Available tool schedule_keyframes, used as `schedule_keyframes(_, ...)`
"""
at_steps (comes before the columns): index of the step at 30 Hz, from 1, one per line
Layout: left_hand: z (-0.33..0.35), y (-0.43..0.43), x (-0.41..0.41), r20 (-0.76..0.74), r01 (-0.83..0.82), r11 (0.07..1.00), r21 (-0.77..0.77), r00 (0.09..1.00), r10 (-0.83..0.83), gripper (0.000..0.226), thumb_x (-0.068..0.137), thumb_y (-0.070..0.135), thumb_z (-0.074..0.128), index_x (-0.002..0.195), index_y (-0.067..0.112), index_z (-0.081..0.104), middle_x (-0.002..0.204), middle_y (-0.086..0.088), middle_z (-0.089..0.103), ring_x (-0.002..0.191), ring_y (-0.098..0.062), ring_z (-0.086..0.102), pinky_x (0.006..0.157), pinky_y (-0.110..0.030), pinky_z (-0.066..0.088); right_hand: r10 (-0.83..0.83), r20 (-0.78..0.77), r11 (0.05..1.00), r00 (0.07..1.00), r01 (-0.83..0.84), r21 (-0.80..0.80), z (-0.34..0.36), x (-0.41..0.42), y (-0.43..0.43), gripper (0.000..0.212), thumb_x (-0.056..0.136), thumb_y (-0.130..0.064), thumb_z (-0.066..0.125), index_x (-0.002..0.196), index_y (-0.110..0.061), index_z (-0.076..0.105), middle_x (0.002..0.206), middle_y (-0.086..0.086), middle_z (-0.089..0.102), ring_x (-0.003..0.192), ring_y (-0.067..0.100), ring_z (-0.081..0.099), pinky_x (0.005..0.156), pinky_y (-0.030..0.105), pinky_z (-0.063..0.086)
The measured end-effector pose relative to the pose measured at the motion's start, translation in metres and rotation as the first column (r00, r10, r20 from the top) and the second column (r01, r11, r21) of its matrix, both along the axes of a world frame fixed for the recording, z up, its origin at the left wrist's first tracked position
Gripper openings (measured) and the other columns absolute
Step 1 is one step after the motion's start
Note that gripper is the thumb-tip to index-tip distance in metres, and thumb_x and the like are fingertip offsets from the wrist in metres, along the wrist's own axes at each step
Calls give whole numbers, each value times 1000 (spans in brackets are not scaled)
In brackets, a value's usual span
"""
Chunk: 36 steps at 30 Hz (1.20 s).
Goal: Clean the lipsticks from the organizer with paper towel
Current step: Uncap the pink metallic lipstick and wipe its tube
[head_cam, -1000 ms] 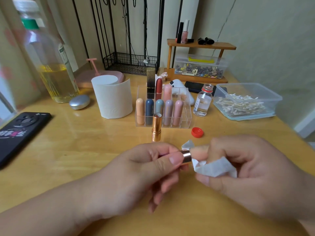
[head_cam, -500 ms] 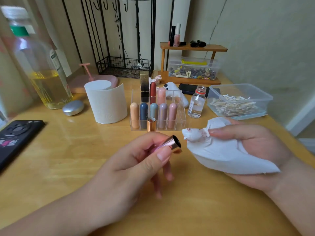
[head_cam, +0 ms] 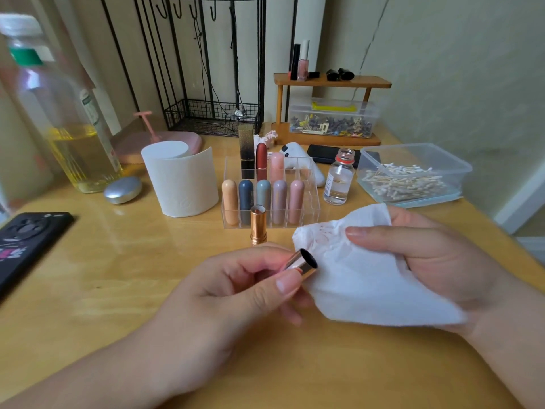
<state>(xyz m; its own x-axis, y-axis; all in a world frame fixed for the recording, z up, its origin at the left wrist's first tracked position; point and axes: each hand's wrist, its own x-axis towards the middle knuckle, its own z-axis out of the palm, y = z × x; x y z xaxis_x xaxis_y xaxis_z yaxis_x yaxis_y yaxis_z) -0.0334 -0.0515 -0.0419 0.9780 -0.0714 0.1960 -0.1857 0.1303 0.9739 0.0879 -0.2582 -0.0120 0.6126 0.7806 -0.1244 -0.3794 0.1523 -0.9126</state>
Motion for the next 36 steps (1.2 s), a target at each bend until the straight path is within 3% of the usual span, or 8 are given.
schedule_keyframes(3,3,3,-1,14,-30,1000,-5,999,30,30,85,29,67,98,3,74,91,-18,67,80,-31,62,80,-39,52,-89,186,982,979,117,-146,4,4,-4,27,74,-9,74,98,2,67,99,26,71,85,37,71,71,43,59)
schedule_keyframes(5,6,2,-1,31,-58,998,38,998,57,31,84,31,67,93,2,73,86,-17,64,76,-27,60,77,-37,49,-71,332,949,941,165,-267,8,5,-7,15,68,-12,77,69,-10,61,64,14,62,49,19,56,45,23,38)
schedule_keyframes(12,15,-8,-18,165,-373,857,355,927,336,41,80,60,58,104,28,68,71,5,59,58,-7,48,56,-25,38,358,454,644,816,137,-753,3,-3,-3,25,84,-24,76,78,-4,62,47,13,58,35,16,42,45,25,33)
schedule_keyframes(17,6,-21,-12,79,-120,992,-33,989,122,34,84,42,67,98,12,71,72,-19,63,56,-26,57,56,-26,45,168,65,843,984,-109,-527,-10,-20,19,24,94,-9,65,105,9,54,81,30,68,55,24,68,44,26,52)
schedule_keyframes(22,8,-15,-3,298,-260,931,-257,895,333,32,82,45,72,94,15,71,80,-14,64,46,-28,54,42,-38,42,174,-248,948,953,-230,-219,5,-19,13,48,89,-2,64,132,9,44,109,34,53,57,25,71,41,25,54)
schedule_keyframes(27,2,-14,-1,248,-296,936,-190,908,338,35,80,53,72,93,20,72,76,-12,65,47,-30,56,49,-62,37,296,373,626,879,116,-771,-2,-20,12,27,94,-14,57,106,7,45,74,22,71,43,25,61,40,26,43)
schedule_keyframes(32,-2,-14,1,126,-223,964,-144,962,241,48,80,54,73,98,10,70,82,-16,66,59,-36,61,60,-60,39,495,407,365,768,241,-899,11,-27,4,21,87,-25,51,85,-4,53,63,7,72,38,16,52,48,24,45)
schedule_keyframes(36,-1,-17,0,70,-165,978,-124,982,175,45,78,48,75,96,7,70,83,-22,66,64,-36,61,68,-49,43,563,345,358,751,155,-921,17,-39,10,30,86,-37,59,65,-17,50,62,9,71,39,9,51,47,24,44)
